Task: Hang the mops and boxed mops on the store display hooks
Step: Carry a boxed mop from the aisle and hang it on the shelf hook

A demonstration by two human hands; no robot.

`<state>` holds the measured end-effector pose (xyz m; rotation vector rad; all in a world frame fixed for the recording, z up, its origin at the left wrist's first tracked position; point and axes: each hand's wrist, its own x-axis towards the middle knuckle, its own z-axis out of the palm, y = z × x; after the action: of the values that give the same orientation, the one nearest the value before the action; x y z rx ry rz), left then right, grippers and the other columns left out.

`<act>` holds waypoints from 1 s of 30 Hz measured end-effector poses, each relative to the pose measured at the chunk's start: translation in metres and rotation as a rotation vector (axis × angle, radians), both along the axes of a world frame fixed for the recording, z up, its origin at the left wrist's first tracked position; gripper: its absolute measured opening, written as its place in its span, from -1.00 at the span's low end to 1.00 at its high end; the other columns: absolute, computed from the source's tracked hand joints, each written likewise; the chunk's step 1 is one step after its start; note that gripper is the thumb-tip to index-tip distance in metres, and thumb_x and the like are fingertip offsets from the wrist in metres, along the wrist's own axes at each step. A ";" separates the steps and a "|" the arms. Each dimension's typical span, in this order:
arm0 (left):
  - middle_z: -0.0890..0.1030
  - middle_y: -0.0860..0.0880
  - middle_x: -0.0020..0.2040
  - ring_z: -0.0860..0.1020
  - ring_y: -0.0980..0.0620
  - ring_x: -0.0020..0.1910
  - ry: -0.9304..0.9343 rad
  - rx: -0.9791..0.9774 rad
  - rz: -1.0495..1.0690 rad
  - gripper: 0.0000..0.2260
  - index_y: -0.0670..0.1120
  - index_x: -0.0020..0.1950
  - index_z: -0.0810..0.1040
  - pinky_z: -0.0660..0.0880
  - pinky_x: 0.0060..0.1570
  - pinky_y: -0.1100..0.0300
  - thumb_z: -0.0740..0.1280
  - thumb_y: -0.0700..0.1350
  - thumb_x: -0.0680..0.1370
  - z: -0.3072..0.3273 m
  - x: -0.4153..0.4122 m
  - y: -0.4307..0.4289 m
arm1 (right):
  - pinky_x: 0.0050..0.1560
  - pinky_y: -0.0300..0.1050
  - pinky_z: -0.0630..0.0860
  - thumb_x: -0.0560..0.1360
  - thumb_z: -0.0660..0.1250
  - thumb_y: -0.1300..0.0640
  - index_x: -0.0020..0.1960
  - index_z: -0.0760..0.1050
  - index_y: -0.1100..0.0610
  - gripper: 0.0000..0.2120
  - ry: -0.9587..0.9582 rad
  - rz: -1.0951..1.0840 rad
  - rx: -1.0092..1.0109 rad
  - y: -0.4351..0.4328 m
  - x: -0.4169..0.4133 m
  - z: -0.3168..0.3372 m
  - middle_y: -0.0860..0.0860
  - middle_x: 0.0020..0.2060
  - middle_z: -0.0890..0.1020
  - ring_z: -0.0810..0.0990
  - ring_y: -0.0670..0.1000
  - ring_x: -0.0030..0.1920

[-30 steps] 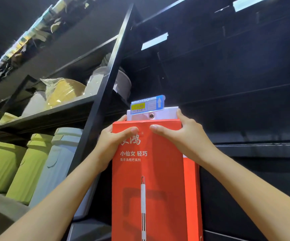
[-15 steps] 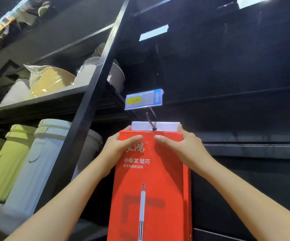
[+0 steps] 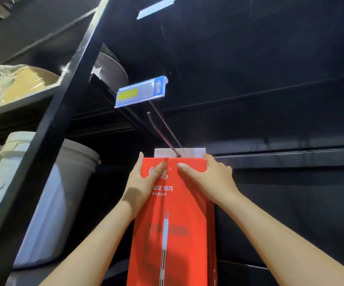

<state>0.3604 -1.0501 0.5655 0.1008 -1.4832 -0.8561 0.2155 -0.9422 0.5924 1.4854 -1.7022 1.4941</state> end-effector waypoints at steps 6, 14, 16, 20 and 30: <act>0.66 0.09 0.07 0.70 0.14 -0.13 -0.017 0.023 -0.009 -0.18 0.17 0.57 0.08 0.57 -0.30 0.30 0.41 0.22 0.40 -0.001 -0.014 -0.012 | 0.28 0.16 0.43 0.02 0.21 -0.59 0.37 0.35 0.00 0.07 -0.172 0.101 -0.065 -0.024 -0.009 -0.009 0.11 0.23 0.45 0.37 0.15 0.32; 0.70 -0.07 0.05 0.70 -0.05 -0.09 -0.099 0.005 -0.183 -0.37 0.07 0.44 0.33 0.61 -0.20 0.08 0.42 0.20 0.43 -0.001 -0.014 -0.030 | 0.25 0.11 0.48 0.01 0.17 -0.63 0.07 0.60 -0.01 -0.09 -0.125 0.093 -0.051 -0.025 -0.015 -0.008 0.06 0.12 0.59 0.49 0.13 0.24; 0.69 -0.08 0.09 0.70 -0.10 -0.04 -0.108 0.010 -0.229 -0.26 0.13 0.51 0.21 0.61 -0.14 0.02 0.45 0.21 0.42 -0.001 -0.011 -0.036 | 0.23 0.07 0.49 0.16 0.22 -0.58 -0.05 0.58 -0.05 -0.31 -0.086 0.121 -0.020 -0.017 -0.015 -0.007 0.05 0.11 0.61 0.52 0.11 0.21; 0.71 -0.03 0.05 0.70 -0.08 -0.05 -0.087 -0.008 -0.231 -0.25 0.28 0.53 0.10 0.62 -0.13 0.02 0.42 0.20 0.43 -0.003 -0.012 -0.037 | -0.05 -0.08 0.59 0.34 0.33 -0.42 -0.06 0.63 -0.01 -0.50 -0.114 0.200 0.051 -0.009 -0.020 -0.001 -0.01 -0.01 0.67 0.66 0.00 -0.06; 0.69 0.01 0.06 0.70 0.03 -0.07 -0.109 -0.064 -0.201 -0.61 0.14 0.26 0.49 0.63 -0.04 0.02 0.33 0.26 0.49 -0.011 -0.019 -0.044 | 0.15 -0.03 0.49 0.42 0.21 -0.43 0.22 0.55 -0.03 -0.41 -0.172 0.052 -0.041 -0.015 0.004 -0.021 -0.03 0.10 0.64 0.60 0.05 0.11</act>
<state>0.3419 -1.0945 0.5541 -0.0514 -1.6415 -0.9760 0.2198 -0.9573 0.5719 1.4265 -1.7293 1.7173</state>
